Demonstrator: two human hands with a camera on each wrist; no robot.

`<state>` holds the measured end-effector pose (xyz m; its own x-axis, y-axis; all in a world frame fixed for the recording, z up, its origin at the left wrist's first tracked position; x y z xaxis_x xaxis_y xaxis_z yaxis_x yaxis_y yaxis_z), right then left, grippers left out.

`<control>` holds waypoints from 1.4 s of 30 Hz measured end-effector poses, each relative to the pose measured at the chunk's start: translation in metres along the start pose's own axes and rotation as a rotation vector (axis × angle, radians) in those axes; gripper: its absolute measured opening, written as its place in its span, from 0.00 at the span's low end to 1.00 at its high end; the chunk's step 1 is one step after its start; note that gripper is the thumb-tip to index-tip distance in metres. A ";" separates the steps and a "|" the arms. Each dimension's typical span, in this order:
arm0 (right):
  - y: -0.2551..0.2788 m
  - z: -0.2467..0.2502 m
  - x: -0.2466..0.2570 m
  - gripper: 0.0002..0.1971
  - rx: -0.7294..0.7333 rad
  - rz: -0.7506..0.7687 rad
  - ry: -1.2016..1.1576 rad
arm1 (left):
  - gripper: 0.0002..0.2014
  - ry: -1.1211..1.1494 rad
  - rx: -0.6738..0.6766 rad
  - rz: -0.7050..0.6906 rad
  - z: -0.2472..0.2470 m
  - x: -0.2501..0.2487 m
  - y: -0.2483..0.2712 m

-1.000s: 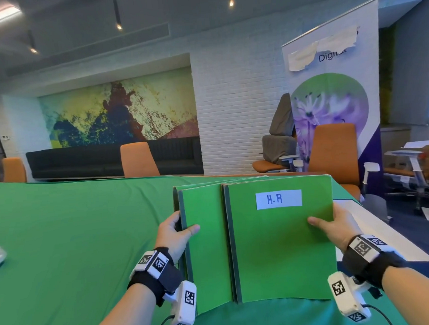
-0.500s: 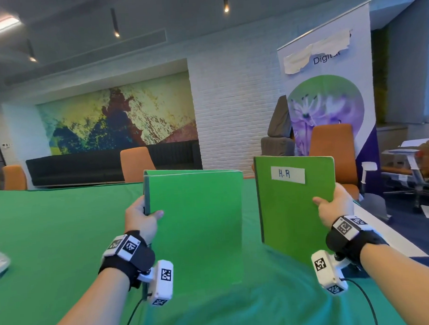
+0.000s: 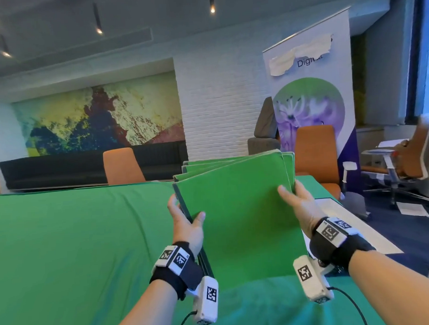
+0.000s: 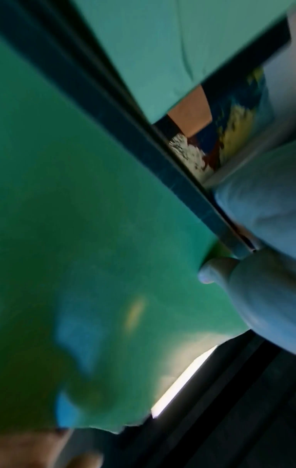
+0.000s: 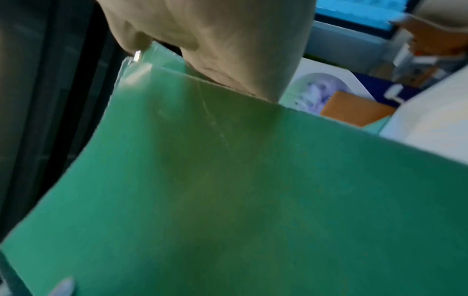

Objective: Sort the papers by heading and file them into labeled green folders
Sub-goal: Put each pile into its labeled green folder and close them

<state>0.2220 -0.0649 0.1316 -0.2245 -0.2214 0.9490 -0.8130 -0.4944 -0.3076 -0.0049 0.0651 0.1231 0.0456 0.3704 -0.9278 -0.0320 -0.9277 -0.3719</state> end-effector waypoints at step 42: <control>0.053 0.057 -0.094 0.24 0.041 -0.100 0.382 | 0.38 -0.485 0.353 0.170 -0.018 0.073 0.062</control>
<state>0.2308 -0.1176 0.0221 -0.3349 0.1545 0.9295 -0.8209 -0.5322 -0.2073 0.0148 0.0333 0.0329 -0.4450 0.2743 -0.8525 -0.3304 -0.9351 -0.1284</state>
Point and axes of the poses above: each hand's wrist, its own y-axis away from the middle knuckle, its own z-axis out of the back of the hand, x = y × z, the point moved 4 cm from there along -y, towards the middle knuckle, and after that the axes turned 13 degrees about -x, right-handed, at the moved point
